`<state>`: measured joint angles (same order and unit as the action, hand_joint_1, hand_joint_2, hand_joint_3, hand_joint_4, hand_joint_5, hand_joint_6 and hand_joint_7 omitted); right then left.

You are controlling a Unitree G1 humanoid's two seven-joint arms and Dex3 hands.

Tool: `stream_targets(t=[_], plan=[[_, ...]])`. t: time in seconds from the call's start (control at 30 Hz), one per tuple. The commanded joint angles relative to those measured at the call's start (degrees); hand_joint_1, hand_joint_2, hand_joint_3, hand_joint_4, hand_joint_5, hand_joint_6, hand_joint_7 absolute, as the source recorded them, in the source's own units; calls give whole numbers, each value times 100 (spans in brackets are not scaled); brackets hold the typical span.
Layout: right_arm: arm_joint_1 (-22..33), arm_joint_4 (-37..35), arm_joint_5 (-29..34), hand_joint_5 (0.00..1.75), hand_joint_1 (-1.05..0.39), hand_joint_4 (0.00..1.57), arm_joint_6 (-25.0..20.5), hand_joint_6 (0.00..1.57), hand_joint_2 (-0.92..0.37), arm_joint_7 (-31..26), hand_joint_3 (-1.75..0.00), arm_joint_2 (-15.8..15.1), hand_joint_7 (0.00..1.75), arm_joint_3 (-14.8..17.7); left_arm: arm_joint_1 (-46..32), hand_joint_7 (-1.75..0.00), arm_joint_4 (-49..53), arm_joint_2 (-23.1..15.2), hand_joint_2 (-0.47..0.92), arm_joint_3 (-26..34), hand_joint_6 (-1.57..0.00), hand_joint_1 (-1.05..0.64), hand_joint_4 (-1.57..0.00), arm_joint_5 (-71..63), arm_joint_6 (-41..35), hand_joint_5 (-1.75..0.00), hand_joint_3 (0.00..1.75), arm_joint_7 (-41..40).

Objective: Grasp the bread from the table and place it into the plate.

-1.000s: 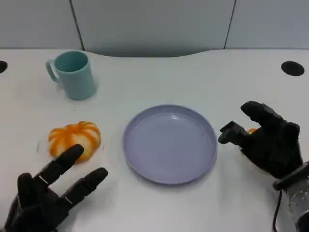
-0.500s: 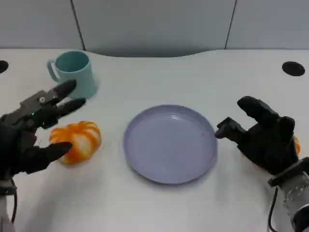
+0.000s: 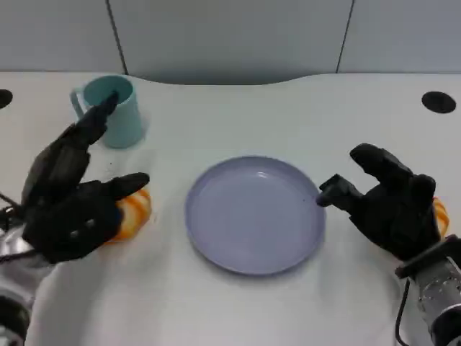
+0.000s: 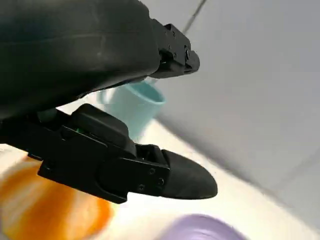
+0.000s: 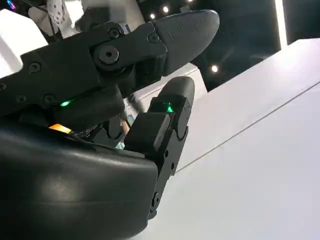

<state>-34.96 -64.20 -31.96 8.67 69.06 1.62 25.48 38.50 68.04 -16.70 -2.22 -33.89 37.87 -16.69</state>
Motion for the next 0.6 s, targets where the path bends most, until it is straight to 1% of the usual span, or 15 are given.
stream_targets(t=[0.03,0.13,0.2,0.27,0.3,0.37,0.53,0.6], plan=[[-16,19,-38,90,-47,84,158,111,-92,119,-2,-77,0,66,347,-1,667,35,92,-444,-5,-105,0,-111,-566,0,48,-462],[55,75,-45,85,-48,86,43,110,-91,171,-1,-94,0,54,358,-1,862,233,92,-486,-4,-105,0,109,-883,0,50,-255],[104,135,-51,84,-48,87,79,110,-92,228,-1,-92,0,52,331,0,920,325,92,-493,-3,-105,0,222,-998,0,50,-123],[152,217,-70,82,-50,87,90,109,-92,259,-1,-80,0,58,288,0,948,384,92,-496,-3,-105,0,312,-1067,0,44,-34],[179,264,-82,83,-49,87,71,110,-92,257,-2,-72,0,60,266,-1,958,406,92,-505,-5,-105,-2,348,-1099,-1,35,-6],[213,331,-95,83,-49,87,38,110,-92,245,-2,-60,0,58,247,-1,962,422,92,-527,-5,-105,-3,390,-1134,-1,30,17],[301,496,-108,84,-48,85,-209,109,-92,369,-3,-93,0,-2,145,-1,1014,444,92,-724,-6,-105,-6,322,-1518,-3,17,-9],[330,572,-123,84,-47,86,-477,110,-91,295,-2,-100,0,-24,94,-1,1030,431,92,-753,-7,-105,-9,347,-1607,-5,16,9]])
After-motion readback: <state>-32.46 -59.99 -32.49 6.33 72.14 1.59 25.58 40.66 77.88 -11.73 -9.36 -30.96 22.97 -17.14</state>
